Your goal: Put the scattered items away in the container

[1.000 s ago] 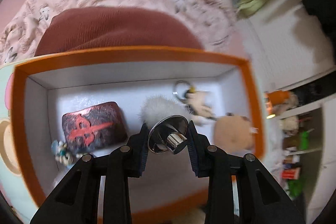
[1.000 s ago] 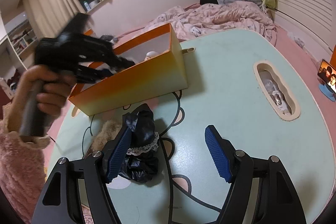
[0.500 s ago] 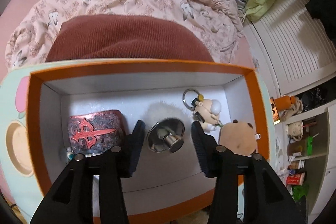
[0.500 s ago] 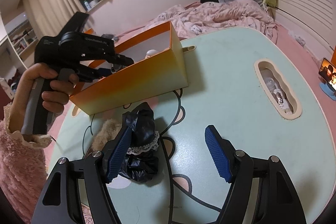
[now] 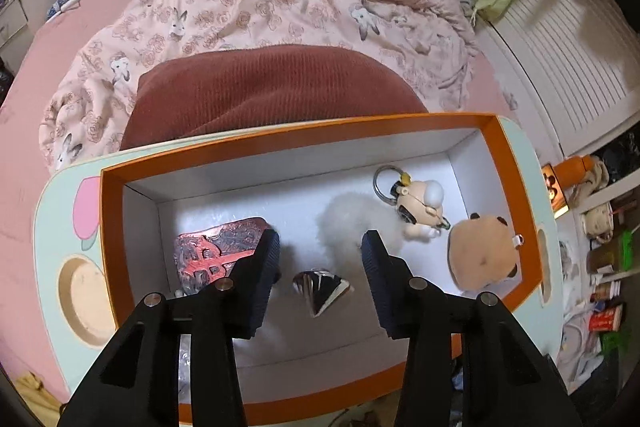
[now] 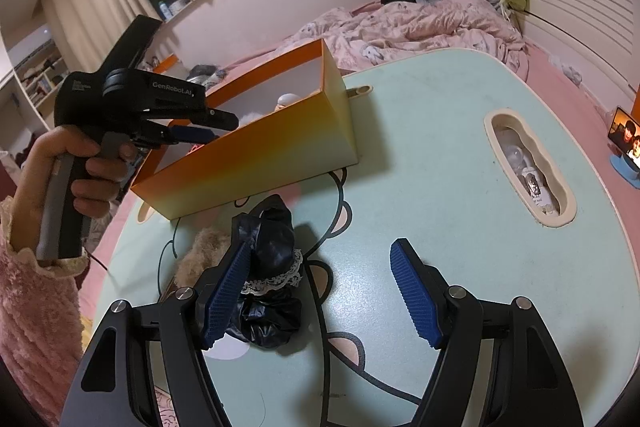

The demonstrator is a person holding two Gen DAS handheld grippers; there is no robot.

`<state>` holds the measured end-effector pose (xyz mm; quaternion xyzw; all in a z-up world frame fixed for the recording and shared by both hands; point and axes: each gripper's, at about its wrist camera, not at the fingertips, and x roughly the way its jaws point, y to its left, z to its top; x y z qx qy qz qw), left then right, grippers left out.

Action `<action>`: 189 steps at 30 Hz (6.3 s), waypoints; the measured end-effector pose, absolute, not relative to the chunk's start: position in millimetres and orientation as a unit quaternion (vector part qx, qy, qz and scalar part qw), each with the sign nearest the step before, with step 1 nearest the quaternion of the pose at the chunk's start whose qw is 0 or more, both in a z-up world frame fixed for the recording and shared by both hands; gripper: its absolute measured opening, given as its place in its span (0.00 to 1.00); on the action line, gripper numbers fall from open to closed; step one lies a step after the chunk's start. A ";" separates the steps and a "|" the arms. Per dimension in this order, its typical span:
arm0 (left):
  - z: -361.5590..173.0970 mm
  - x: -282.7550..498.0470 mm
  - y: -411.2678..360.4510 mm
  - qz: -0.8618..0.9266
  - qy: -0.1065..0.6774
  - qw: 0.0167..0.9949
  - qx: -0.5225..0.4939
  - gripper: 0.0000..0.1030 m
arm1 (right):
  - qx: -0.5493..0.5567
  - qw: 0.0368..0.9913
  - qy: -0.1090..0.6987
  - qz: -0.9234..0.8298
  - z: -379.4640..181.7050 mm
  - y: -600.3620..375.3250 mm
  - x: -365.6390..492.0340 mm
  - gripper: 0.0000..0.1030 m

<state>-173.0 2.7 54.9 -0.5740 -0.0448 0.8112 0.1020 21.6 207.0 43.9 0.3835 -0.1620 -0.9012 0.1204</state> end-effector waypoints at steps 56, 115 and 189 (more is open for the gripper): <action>27.9 -1.3 -53.3 0.870 -0.136 0.165 -0.445 0.36 | 0.388 0.119 -0.166 -0.899 41.4 208.3 23.2 0.70; 20.8 36.2 -58.6 0.929 -0.175 0.124 -0.303 0.67 | 0.372 0.097 -0.065 -0.921 106.1 191.3 -10.1 0.31; 41.2 -192.5 8.7 0.779 0.107 -0.065 -0.614 0.58 | 0.350 0.120 -0.147 -0.917 59.8 210.0 39.1 0.58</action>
